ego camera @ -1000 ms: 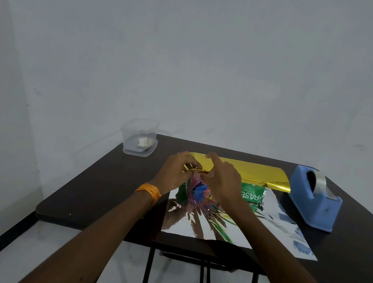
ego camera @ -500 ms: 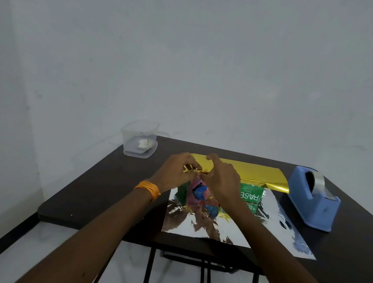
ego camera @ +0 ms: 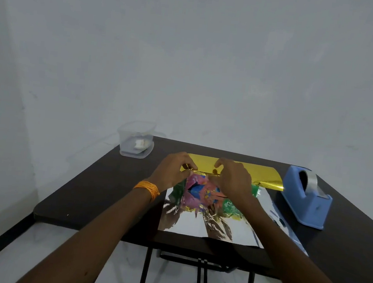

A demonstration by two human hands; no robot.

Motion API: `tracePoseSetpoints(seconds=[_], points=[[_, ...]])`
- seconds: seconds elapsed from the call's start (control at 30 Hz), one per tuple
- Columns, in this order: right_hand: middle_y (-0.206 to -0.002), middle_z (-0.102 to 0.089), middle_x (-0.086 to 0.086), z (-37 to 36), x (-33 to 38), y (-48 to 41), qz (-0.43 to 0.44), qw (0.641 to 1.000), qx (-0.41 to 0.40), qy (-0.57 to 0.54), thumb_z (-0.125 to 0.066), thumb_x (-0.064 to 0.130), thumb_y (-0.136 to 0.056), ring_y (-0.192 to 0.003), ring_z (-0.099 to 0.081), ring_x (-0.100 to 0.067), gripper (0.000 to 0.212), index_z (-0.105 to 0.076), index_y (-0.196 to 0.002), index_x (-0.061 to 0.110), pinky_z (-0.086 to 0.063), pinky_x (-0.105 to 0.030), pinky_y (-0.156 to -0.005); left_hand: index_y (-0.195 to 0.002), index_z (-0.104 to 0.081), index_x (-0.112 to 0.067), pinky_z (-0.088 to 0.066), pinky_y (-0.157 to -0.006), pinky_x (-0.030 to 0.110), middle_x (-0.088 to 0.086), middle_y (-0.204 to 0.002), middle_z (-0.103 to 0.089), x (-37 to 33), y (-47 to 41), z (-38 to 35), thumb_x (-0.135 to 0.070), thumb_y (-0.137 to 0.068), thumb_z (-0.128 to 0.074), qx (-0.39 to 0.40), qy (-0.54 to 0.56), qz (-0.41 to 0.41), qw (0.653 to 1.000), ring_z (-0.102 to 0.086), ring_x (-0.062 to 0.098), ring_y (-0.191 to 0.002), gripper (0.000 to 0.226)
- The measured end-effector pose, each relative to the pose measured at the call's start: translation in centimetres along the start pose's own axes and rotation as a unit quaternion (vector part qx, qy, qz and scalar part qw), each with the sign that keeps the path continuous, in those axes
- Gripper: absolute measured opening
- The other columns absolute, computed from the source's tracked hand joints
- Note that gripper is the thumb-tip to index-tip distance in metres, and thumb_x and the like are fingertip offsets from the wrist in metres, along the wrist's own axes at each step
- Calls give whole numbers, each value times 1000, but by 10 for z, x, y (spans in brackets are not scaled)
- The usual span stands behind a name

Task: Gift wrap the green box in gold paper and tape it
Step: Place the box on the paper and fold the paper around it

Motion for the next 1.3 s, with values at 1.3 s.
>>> tracePoseSetpoints(seconds=[1.3], points=[[-52,-50,12,1,-56,-9,-14,985,15,-171,-71,25,-89,-50,-50,1,6,-71,-92,20,-30,-13,-49,-141,-48,-21,-41,-105,49,5,-140,-55,-2,-91,-57,-64,-93,-42,195,-99,130,967,-53,28,-125,65]])
Point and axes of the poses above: each hand's wrist, its own y-axis away from the middle knuckle, its own z-axis out of the back of the hand, x = y × z, the point moved 7 cm from there along -y, towards the middle knuckle
